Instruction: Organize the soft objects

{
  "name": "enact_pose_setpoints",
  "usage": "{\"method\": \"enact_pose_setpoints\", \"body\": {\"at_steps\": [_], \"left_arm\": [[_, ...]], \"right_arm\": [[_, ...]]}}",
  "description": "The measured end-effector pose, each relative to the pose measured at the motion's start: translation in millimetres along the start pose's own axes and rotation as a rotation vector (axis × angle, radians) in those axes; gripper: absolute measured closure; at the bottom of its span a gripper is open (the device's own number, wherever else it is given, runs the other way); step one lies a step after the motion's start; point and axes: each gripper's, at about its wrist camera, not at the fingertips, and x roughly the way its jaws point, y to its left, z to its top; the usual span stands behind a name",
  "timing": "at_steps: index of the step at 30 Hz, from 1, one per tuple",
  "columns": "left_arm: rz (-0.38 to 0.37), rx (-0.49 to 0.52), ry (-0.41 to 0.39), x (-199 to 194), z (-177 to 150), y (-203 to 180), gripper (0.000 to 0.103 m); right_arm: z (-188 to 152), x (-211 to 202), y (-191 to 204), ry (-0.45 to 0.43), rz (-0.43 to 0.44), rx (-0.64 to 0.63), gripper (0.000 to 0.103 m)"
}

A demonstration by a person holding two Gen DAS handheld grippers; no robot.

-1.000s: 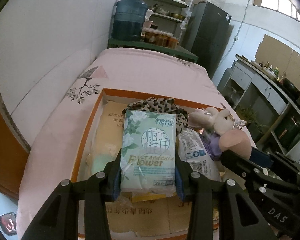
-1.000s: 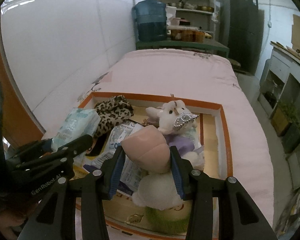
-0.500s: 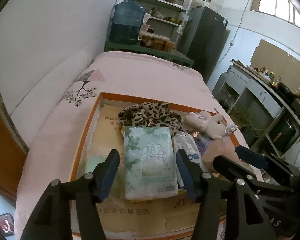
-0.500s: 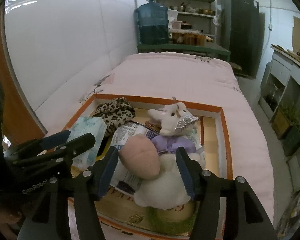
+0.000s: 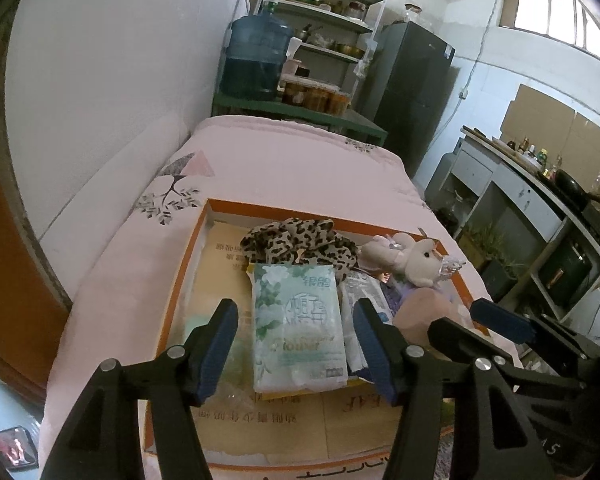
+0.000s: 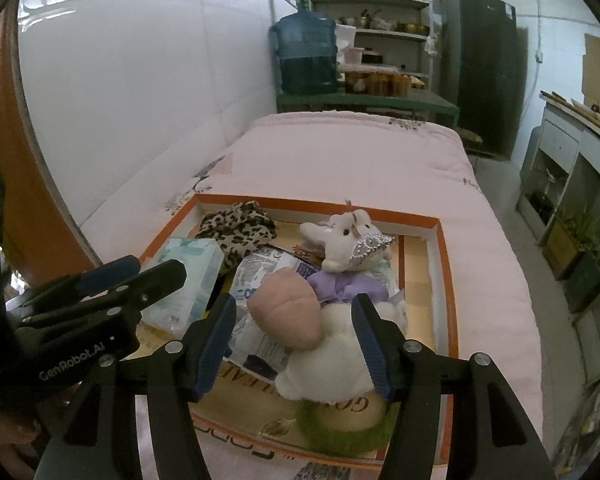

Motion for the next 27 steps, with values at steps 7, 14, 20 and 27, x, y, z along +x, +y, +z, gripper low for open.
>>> {"method": "enact_pose_setpoints", "body": {"at_steps": [7,14,20,27], "left_arm": [[0.005,0.006,-0.004,-8.1,-1.3,-1.3,0.043],[0.007,0.014,-0.008,-20.7,-4.3,-2.5,0.043],[0.010,0.021,-0.016,-32.7,-8.2,-3.7,0.043],[0.011,0.031,-0.022,-45.3,-14.2,-8.0,0.043]], "right_arm": [[-2.2,-10.9,5.5,-0.008,-0.003,-0.005,0.041],[-7.2,-24.1,7.1,-0.013,-0.010,0.003,0.041],[-13.7,-37.8,7.4,-0.017,-0.020,0.012,0.041],[-19.7,-52.0,11.7,-0.027,-0.028,0.011,0.041]]}}
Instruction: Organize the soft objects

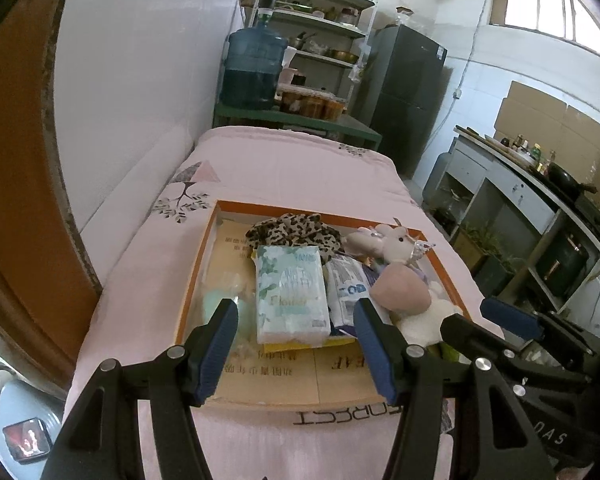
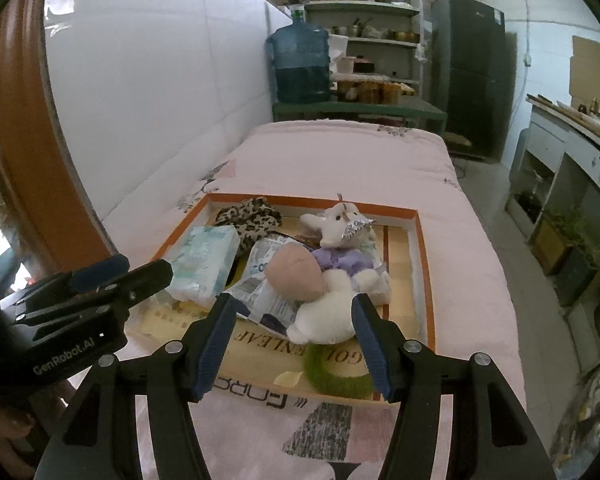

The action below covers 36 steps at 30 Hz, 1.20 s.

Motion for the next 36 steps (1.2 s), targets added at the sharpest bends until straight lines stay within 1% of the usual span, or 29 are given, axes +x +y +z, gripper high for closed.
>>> {"method": "enact_pose_setpoints", "body": {"at_steps": [12,25,34,36], "left_arm": [[0.010,0.004,-0.013,-23.0,-8.9,0.9,0.043],[0.014,0.014,-0.016,-37.7,-19.2,2.7,0.043],[0.057,0.051,-0.030,-53.7,-29.5,-0.6,0.043],[0.070,0.061,-0.035,-57.9,-31.9,-1.9,0.043]], "right_arm": [[-13.3,-21.9,6.9,-0.007,-0.016,0.010,0.041],[-25.7,-40.2,17.7,-0.008,-0.033,0.030,0.041],[-38.0,-53.8,21.8,-0.007,-0.069,0.057,0.041],[-41.9,-56.4,23.6,-0.004,-0.093,0.067,0.041]]}}
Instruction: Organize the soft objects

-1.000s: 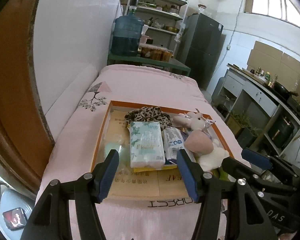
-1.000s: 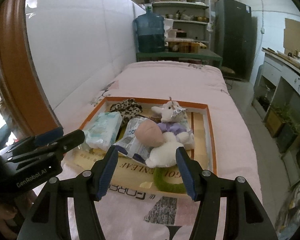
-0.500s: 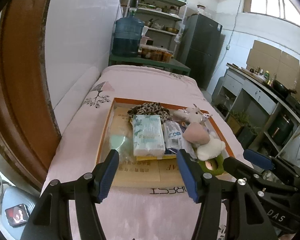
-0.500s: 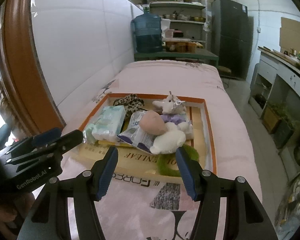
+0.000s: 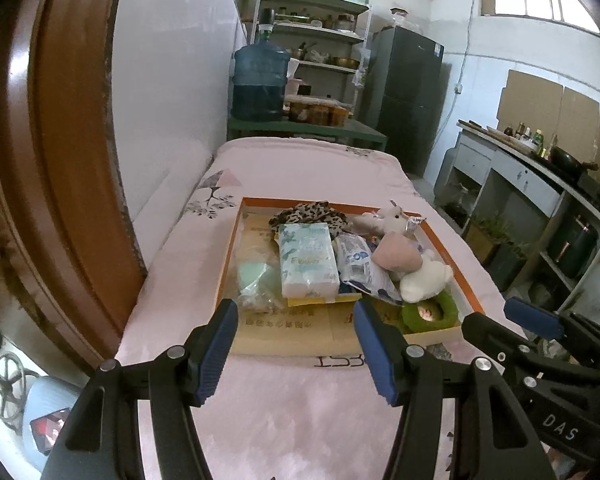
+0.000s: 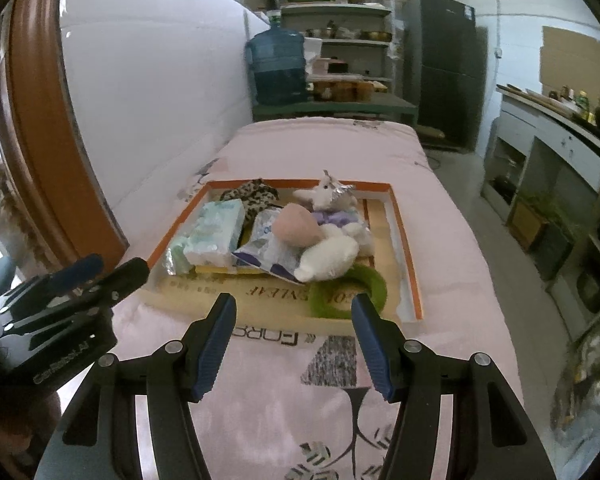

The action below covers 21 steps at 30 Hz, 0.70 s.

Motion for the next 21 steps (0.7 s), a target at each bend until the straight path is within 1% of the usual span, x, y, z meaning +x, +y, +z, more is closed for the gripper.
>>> {"method": "enact_pose_setpoints", "body": {"at_steps": [3,8,14,18,21], "left_arm": [[0.015,0.008,-0.005,-5.3,-2.5,-1.8,0.043],[0.021,-0.001,-0.017,-16.3,-8.3,-2.6,0.043],[0.057,-0.001,-0.024,-30.0,-13.6,-6.3,0.043],[0.114,0.001,-0.039,-44.4,-16.9,-10.9,0.043],[0.118,0.006,-0.057,-58.6,-19.3,-14.1,0.043]], "right_arm": [[-5.5,-3.0,1.2,-0.001,-0.030,0.011,0.041],[-10.8,-11.3,-1.8,-0.026,-0.038,0.049,0.041],[-16.6,-25.8,-1.1,-0.050,-0.058,0.072,0.041],[-19.9,-40.2,2.4,-0.068,-0.066,0.072,0.041],[-22.4,-54.8,4.9,-0.087,-0.072,0.068,0.041]]}}
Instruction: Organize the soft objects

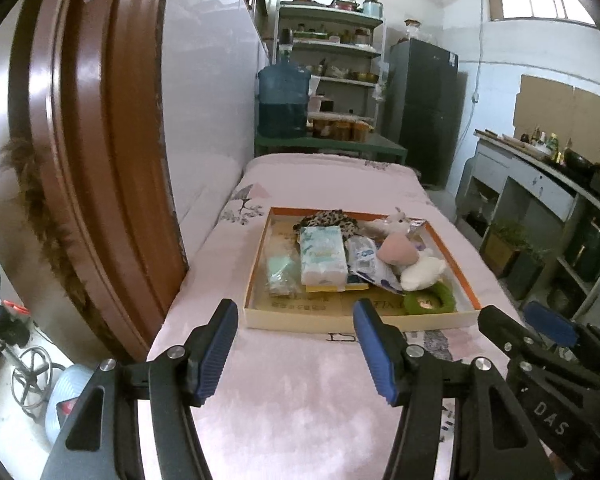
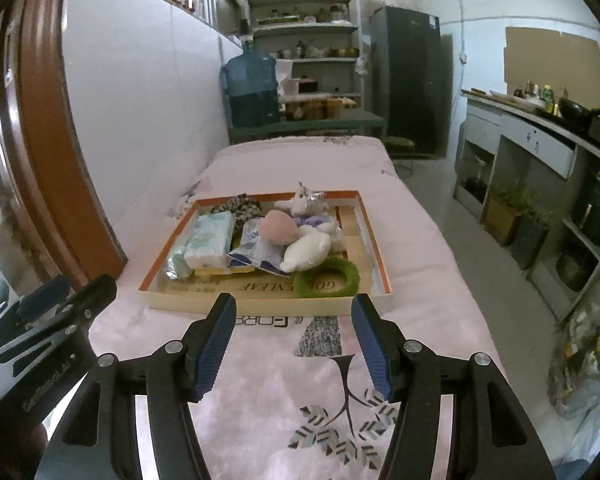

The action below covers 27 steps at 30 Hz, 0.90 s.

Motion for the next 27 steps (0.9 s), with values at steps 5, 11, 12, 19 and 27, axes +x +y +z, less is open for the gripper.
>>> {"method": "enact_pose_setpoints", "body": {"at_steps": [5,11,12,19,27], "left_arm": [[-0.010,-0.008,-0.025,-25.9,-1.9,0.4,0.043],[-0.001,0.007,-0.042,-45.2,-5.9,-1.9,0.043],[0.001,0.007,-0.040,-46.9,-6.8,-1.9,0.043],[0.013,0.006,-0.034,-55.4,-10.3,-1.6,0.043],[0.024,0.003,-0.038,-69.7,-15.0,2.2,0.043]], "right_arm": [[-1.7,-21.7,-1.0,-0.020,-0.013,0.005,0.041],[-5.2,-37.0,-2.0,-0.024,-0.012,0.002,0.041],[-6.0,-38.6,-1.4,-0.024,-0.010,0.003,0.041],[-10.6,-53.2,3.2,-0.036,-0.008,-0.001,0.041],[-16.2,-69.7,10.7,-0.044,-0.003,-0.025,0.041]]}}
